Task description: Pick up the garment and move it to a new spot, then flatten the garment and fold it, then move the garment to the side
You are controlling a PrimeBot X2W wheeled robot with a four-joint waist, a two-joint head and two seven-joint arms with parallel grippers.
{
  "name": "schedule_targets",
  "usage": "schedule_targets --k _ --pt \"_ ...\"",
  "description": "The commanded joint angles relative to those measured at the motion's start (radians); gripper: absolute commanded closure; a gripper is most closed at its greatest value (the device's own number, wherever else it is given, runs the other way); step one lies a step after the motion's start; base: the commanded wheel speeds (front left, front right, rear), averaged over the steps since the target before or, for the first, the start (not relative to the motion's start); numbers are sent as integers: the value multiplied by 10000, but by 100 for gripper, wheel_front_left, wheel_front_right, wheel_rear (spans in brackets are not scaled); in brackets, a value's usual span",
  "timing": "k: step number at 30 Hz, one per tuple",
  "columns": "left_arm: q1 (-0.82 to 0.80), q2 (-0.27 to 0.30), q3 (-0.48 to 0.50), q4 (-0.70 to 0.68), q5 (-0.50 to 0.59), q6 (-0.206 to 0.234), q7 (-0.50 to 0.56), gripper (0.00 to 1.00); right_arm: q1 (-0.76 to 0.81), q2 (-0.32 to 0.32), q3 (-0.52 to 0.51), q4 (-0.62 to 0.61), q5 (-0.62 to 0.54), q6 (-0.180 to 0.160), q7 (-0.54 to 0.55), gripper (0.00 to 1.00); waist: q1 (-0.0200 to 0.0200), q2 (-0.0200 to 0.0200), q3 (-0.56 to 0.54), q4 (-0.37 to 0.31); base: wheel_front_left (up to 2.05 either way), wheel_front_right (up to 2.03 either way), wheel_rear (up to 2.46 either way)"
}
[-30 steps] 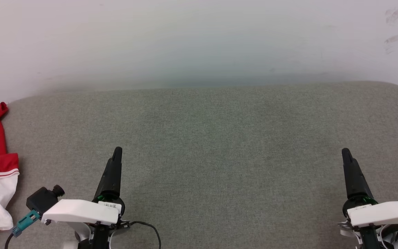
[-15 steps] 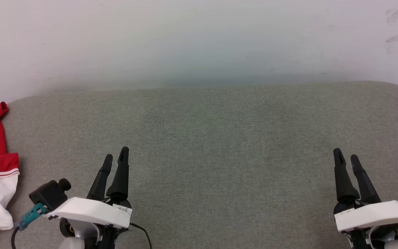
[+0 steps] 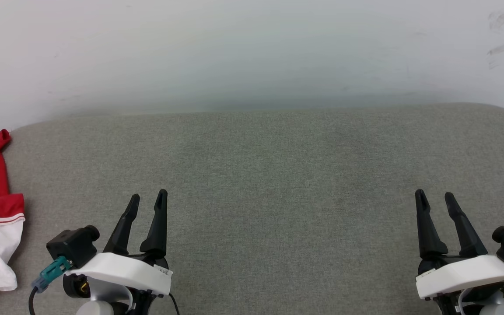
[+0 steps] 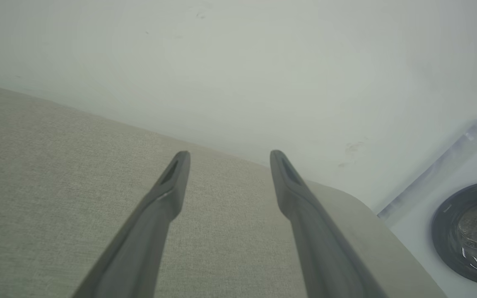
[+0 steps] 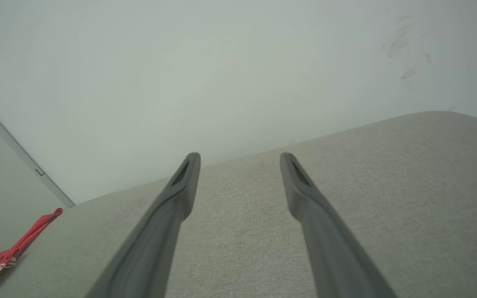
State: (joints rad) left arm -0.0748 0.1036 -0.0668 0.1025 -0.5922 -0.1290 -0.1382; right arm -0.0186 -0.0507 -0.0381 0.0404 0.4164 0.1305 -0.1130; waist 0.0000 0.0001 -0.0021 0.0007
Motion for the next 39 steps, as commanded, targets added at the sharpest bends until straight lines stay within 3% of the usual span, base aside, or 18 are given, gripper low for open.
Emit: schedule_targets --k 1,16,39 --pt "0 84 -27 -79 302 -18 -105 0 13 -5 16 -181 -375 3 15 0 0 -1 -1 3 0 0 0" --pt "-10 188 -243 180 1820 -20 -476 0 165 1 -96 -347 -1851 2 61 0 0 -1 24 -4 0 0 0" --pt "10 347 -568 410 3140 -24 -949 0 389 5 -168 -506 -2887 2 -343 0 0 -1 66 23 0 0 0"
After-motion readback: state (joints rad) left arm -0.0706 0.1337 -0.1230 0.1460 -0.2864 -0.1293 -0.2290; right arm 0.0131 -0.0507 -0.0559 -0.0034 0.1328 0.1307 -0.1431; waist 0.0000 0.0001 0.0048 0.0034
